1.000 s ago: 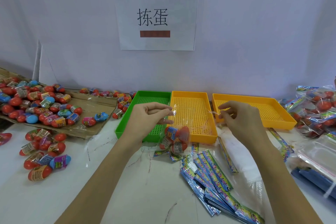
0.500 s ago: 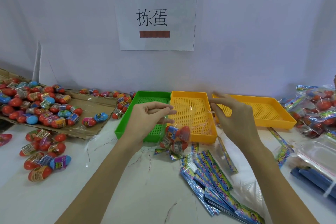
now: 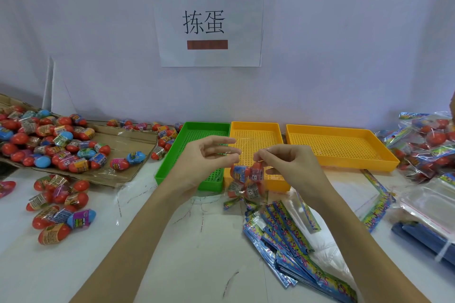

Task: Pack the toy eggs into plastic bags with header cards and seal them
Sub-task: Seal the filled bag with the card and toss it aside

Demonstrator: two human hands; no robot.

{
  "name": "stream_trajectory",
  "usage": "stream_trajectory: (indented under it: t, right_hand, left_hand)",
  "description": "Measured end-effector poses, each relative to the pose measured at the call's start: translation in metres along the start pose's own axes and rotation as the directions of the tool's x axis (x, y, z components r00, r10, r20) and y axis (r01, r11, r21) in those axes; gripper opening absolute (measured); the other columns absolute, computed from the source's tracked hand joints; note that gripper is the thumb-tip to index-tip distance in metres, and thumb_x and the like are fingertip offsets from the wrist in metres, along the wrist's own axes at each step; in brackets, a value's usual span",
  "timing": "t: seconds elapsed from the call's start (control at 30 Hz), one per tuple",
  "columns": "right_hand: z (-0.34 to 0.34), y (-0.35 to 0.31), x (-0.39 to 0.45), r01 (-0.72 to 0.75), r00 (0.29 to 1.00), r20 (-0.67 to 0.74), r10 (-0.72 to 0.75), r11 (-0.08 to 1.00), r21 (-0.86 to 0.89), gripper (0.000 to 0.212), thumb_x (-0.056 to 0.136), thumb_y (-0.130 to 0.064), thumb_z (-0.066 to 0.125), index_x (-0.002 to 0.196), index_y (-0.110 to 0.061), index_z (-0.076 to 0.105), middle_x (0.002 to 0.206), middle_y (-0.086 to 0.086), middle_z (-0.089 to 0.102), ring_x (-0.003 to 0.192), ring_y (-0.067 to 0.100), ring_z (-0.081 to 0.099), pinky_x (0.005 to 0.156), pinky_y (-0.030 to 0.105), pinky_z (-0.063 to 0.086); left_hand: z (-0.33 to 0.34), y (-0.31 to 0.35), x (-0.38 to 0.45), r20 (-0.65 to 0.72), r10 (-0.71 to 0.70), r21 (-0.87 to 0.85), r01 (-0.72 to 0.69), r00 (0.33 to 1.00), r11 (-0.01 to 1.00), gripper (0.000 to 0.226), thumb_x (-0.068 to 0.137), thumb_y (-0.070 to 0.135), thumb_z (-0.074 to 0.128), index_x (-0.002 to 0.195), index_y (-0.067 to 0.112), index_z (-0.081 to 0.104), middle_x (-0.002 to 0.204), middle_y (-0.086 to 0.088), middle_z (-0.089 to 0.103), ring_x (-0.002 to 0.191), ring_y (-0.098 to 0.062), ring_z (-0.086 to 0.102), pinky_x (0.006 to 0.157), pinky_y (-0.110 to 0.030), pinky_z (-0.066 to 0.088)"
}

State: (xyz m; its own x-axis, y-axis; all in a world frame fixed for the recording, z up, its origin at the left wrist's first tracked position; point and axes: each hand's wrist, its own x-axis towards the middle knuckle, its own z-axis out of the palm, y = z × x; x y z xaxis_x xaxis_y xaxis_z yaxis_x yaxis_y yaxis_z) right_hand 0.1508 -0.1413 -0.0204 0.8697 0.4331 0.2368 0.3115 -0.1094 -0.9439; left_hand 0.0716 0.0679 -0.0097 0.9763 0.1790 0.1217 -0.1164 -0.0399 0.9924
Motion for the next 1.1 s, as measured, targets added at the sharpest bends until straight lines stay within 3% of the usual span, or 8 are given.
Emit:
stream_trajectory:
  t: [0.13,0.37,0.53,0.7,0.83,1.1]
  right_hand:
    - [-0.007,-0.003,0.0,-0.012,1.0,-0.019,0.012,1.0,0.028,0.014,0.093,-0.025,0.073,0.094,-0.015,0.083,0.086,0.0,0.08,0.086,0.012,0.075,0.068,0.022,0.06]
    - [-0.019,-0.003,0.0,0.001,0.999,0.032,-0.004,0.997,0.081,0.016,0.088,-0.021,0.076,0.101,-0.013,0.082,0.088,0.005,0.08,0.084,0.018,0.076,0.07,0.023,0.061]
    - [-0.033,-0.002,0.002,0.001,0.996,0.093,-0.013,0.992,0.128,0.019,0.087,-0.012,0.076,0.105,-0.01,0.081,0.093,0.01,0.08,0.085,0.021,0.076,0.074,0.022,0.06]
    - [-0.037,-0.002,0.001,0.032,0.989,0.138,-0.052,0.989,0.143,0.02,0.085,-0.016,0.076,0.103,-0.011,0.081,0.095,0.011,0.08,0.089,0.025,0.077,0.078,0.023,0.06]
    - [-0.04,0.0,0.001,0.047,0.987,0.149,-0.06,0.995,0.093,0.017,0.094,0.0,0.069,0.099,-0.011,0.081,0.097,0.009,0.08,0.096,0.025,0.076,0.085,0.028,0.061]
    - [-0.039,-0.003,0.001,0.038,0.991,0.126,-0.036,0.999,-0.012,0.02,0.096,0.002,0.066,0.098,-0.01,0.082,0.096,0.003,0.081,0.096,0.019,0.076,0.091,0.029,0.06]
  left_hand:
    - [0.0,-0.006,0.001,-0.119,-0.049,-0.15,0.031,0.992,0.988,0.034,0.077,0.004,0.085,0.109,0.001,0.075,0.097,-0.018,0.079,0.093,-0.028,0.078,0.078,-0.024,0.061]
    - [-0.001,-0.008,0.002,-0.063,-0.062,-0.211,0.048,0.996,0.976,0.045,0.061,0.021,0.091,0.101,0.003,0.081,0.104,-0.02,0.079,0.096,-0.027,0.077,0.082,-0.026,0.063]
    - [-0.007,-0.01,0.003,-0.013,-0.109,-0.228,0.103,0.994,0.968,0.028,0.07,0.008,0.085,0.097,0.001,0.082,0.096,-0.019,0.079,0.087,-0.023,0.077,0.078,-0.026,0.063]
    - [-0.009,-0.01,0.004,0.03,-0.033,-0.164,0.037,0.999,0.986,0.026,0.07,0.011,0.086,0.095,0.007,0.084,0.099,-0.017,0.079,0.089,-0.023,0.077,0.079,-0.025,0.061]
    - [-0.013,-0.013,0.005,0.035,0.029,-0.091,-0.026,0.999,0.995,0.021,0.076,0.01,0.085,0.096,0.014,0.085,0.1,-0.014,0.08,0.094,-0.024,0.077,0.083,-0.024,0.06]
    - [-0.02,-0.016,0.005,0.083,0.154,0.163,-0.166,0.985,0.973,0.024,0.089,0.0,0.077,0.098,0.021,0.085,0.102,-0.002,0.08,0.102,-0.017,0.074,0.088,-0.021,0.057]
